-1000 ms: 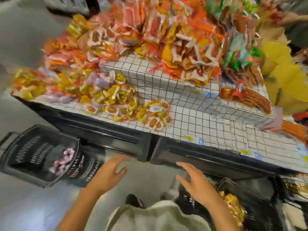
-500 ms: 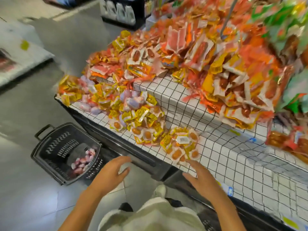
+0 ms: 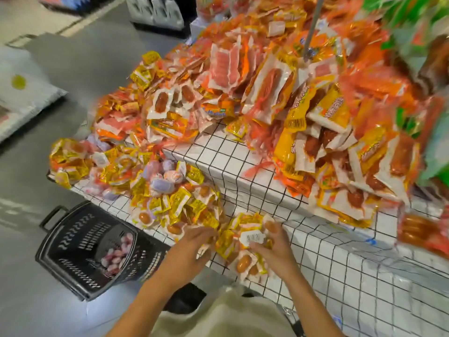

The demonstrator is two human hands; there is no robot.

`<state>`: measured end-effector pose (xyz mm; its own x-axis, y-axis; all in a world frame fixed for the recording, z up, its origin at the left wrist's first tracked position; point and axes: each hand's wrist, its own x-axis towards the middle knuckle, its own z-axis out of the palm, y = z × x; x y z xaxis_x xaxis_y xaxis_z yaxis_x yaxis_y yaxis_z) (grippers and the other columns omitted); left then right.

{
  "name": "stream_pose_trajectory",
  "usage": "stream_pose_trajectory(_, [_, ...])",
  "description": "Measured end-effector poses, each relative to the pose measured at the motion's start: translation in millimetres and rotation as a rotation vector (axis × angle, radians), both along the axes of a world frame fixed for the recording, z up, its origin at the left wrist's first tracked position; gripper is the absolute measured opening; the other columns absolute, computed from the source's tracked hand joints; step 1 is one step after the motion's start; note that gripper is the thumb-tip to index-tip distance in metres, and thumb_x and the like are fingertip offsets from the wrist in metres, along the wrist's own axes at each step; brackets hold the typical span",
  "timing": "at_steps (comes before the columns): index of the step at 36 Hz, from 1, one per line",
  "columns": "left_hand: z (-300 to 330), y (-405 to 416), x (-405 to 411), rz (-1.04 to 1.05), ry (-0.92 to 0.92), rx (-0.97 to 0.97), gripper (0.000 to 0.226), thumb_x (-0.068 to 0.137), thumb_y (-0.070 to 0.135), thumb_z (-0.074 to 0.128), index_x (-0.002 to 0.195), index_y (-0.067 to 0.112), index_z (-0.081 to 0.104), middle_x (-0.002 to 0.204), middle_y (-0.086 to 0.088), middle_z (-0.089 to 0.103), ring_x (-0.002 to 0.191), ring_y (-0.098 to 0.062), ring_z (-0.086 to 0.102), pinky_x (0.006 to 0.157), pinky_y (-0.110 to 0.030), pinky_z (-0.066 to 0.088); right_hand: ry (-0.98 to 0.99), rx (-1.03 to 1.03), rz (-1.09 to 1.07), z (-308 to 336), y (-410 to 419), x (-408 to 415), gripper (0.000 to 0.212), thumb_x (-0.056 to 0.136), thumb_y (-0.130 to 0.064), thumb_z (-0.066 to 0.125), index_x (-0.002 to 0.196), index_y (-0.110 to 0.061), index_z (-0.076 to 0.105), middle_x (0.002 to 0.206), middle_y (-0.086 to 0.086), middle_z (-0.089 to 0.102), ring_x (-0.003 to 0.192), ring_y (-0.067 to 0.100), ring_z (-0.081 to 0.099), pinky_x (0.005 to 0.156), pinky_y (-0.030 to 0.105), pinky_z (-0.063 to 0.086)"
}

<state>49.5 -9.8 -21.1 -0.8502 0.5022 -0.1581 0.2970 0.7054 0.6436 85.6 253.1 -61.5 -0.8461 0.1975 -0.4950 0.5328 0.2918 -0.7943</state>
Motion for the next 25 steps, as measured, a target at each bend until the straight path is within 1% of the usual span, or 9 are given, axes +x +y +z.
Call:
stream_pose_trajectory(2, [-7, 17, -2, -0.097, 0.012, 0.006, 0.055, 0.094, 0.018, 0.063, 0.145, 0.032, 0.048, 0.151, 0.012, 0.043, 0.141, -0.009, 0.037, 0.113, -0.032, 0.037, -0.025, -0.081, -0.188, -4, -5, -3, 0.085, 0.075, -0.029, 0.090, 0.146, -0.019, 0.043, 0.145, 0.007, 0.048, 0.127, 0.020, 0.057, 0.106, 0.044, 0.050])
stream_pose_trajectory(4, [-17, 31, -2, -0.193, 0.014, -0.025, 0.059, 0.095, 0.023, 0.059, 0.150, 0.034, 0.040, 0.159, 0.012, 0.029, 0.148, -0.010, 0.020, 0.117, -0.031, 0.028, -0.056, -0.122, -0.299, -7, -7, -5, 0.098, 0.074, -0.031, 0.091, 0.152, -0.019, 0.033, 0.137, 0.003, 0.057, 0.121, 0.018, 0.061, 0.103, 0.045, 0.052])
stream_pose_trajectory(8, [-36, 44, -6, -0.329, -0.005, -0.110, 0.061, 0.094, 0.029, 0.051, 0.153, 0.024, 0.036, 0.164, -0.001, 0.021, 0.154, -0.024, 0.010, 0.125, -0.043, 0.015, -0.139, -0.229, -0.427, -6, -9, -11, 0.112, 0.075, -0.033, 0.089, 0.159, -0.018, 0.016, 0.098, -0.024, 0.059, 0.107, 0.014, 0.062, 0.096, 0.043, 0.052])
stream_pose_trajectory(10, [-45, 43, -6, -0.386, 0.016, -0.147, 0.065, 0.092, 0.029, 0.049, 0.154, 0.023, 0.031, 0.165, -0.002, 0.013, 0.155, -0.026, -0.001, 0.126, -0.043, 0.006, -0.173, -0.272, -0.457, -4, -14, -12, 0.098, 0.074, -0.036, 0.089, 0.152, -0.018, 0.034, 0.097, -0.022, 0.061, 0.103, 0.016, 0.062, 0.078, 0.034, 0.052])
stream_pose_trajectory(12, [-50, 39, -8, -0.386, 0.006, -0.112, 0.067, 0.093, 0.028, 0.052, 0.155, 0.027, 0.025, 0.166, -0.001, 0.006, 0.154, -0.026, -0.009, 0.126, -0.040, 0.004, -0.158, -0.264, -0.414, -5, -20, -12, 0.063, 0.072, -0.041, 0.089, 0.124, -0.018, 0.063, 0.100, -0.006, 0.074, 0.102, 0.018, 0.070, 0.077, 0.033, 0.055])
stream_pose_trajectory(14, [-53, 35, -9, -0.392, -0.007, -0.114, 0.070, 0.094, 0.030, 0.051, 0.155, 0.033, 0.017, 0.166, 0.006, -0.004, 0.152, -0.021, -0.018, 0.124, -0.033, 0.004, -0.145, -0.251, -0.380, -8, -26, -13, 0.038, 0.073, -0.040, 0.088, 0.105, -0.026, 0.073, 0.102, -0.003, 0.077, 0.096, 0.014, 0.073, 0.080, 0.033, 0.058])
stream_pose_trajectory(19, [-52, 30, -11, -0.441, -0.009, -0.146, 0.083, 0.093, 0.024, 0.053, 0.155, 0.035, 0.000, 0.164, 0.009, -0.016, 0.148, -0.014, -0.030, 0.117, -0.018, -0.003, 0.028, 0.138, -0.344, -16, -37, -18, 0.043, 0.068, -0.034, 0.094, 0.097, -0.014, 0.069, 0.107, 0.006, 0.066, 0.102, 0.025, 0.064, 0.090, 0.047, 0.053])
stream_pose_trajectory(23, [-51, 27, -13, -0.433, -0.039, -0.118, 0.082, 0.093, 0.029, 0.054, 0.157, 0.037, 0.003, 0.164, 0.014, -0.015, 0.150, -0.010, -0.026, 0.115, -0.013, -0.005, 0.017, 0.063, -0.273, -21, -47, -16, 0.055, 0.070, -0.033, 0.092, 0.107, -0.016, 0.054, 0.100, -0.005, 0.064, 0.085, -0.008, 0.063, 0.067, 0.008, 0.047])
stream_pose_trajectory(25, [-51, 25, -16, -0.437, -0.048, -0.122, 0.080, 0.094, 0.029, 0.052, 0.157, 0.038, 0.006, 0.165, 0.016, -0.015, 0.151, -0.009, -0.023, 0.118, -0.018, 0.005, 0.020, 0.101, -0.270, -25, -46, -15, 0.052, 0.073, -0.033, 0.091, 0.104, -0.017, 0.052, 0.087, -0.012, 0.062, 0.075, -0.015, 0.059, 0.060, 0.005, 0.042])
